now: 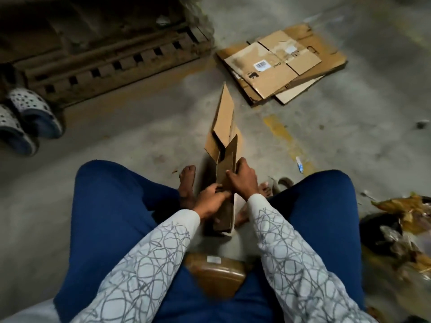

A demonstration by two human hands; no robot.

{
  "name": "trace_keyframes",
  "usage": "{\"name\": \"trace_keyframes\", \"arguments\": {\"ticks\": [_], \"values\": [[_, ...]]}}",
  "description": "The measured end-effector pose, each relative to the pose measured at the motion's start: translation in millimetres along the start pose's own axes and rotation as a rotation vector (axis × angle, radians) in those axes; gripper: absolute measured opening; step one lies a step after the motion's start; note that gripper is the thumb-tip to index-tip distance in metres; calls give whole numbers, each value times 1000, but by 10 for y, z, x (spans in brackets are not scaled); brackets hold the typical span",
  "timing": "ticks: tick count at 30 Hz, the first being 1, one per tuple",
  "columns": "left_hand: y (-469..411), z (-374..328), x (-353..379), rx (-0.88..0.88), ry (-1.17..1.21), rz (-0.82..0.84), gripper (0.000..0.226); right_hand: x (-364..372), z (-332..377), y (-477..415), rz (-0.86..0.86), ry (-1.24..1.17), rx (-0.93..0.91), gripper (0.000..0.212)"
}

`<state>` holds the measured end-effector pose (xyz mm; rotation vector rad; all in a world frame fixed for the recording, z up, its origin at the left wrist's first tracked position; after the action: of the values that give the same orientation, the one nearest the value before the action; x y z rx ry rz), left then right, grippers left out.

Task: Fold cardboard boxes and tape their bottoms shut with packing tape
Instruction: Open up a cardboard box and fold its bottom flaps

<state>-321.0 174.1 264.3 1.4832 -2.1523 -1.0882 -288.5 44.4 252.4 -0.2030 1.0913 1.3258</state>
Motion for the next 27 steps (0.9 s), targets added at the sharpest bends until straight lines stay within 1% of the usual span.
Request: {"name": "trace_keyframes", "arguments": {"ticks": [1, 2, 4, 6, 10, 14, 17, 19, 21, 23, 25, 27], "values": [[-5, 58, -28, -31, 66, 2, 49, 38, -19, 14, 25, 3, 8, 28], [-21, 99, -47, -42, 74, 14, 56, 78, -25, 45, 47, 11, 17, 30], [-49, 152, -71, -50, 16, 44, 72, 181, -30, 89, 74, 16, 42, 34], [-79, 199, -79, -78, -24, 66, 81, 267, -20, 117, 70, -30, 64, 40], [-141, 247, -105, -129, -6, 65, 85, 277, -68, 161, 50, -124, 105, 42], [-275, 298, -61, -137, -37, 59, 84, 230, -293, 164, 28, -137, 185, 39], [-295, 328, 18, -136, -60, 36, 101, 160, -442, 155, -20, -191, 253, 36], [-303, 358, 70, -146, -70, 39, 105, 112, -496, 144, -51, -220, 283, 35], [-356, 379, 70, -146, -57, 37, 103, 49, -504, 145, -103, -216, 308, 32], [-380, 387, 55, -173, 16, 34, 97, 47, -518, 143, -134, -226, 342, 29], [-358, 357, 20, -170, 112, 16, 81, 87, -519, 152, -144, -231, 368, 27], [-349, 334, -24, -145, 86, -68, 62, 97, -507, 160, -167, -226, 381, 25]]}}
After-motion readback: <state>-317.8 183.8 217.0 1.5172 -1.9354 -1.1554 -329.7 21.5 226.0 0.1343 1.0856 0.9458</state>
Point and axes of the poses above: each hand's wrist, its own y-axis away from the middle knuckle, its own x-axis out of the palm, z = x × y, the point moved 4 cm from there along -y, towards the middle knuckle, and after that the axes turned 10 degrees about y, right-handed, at the moved point
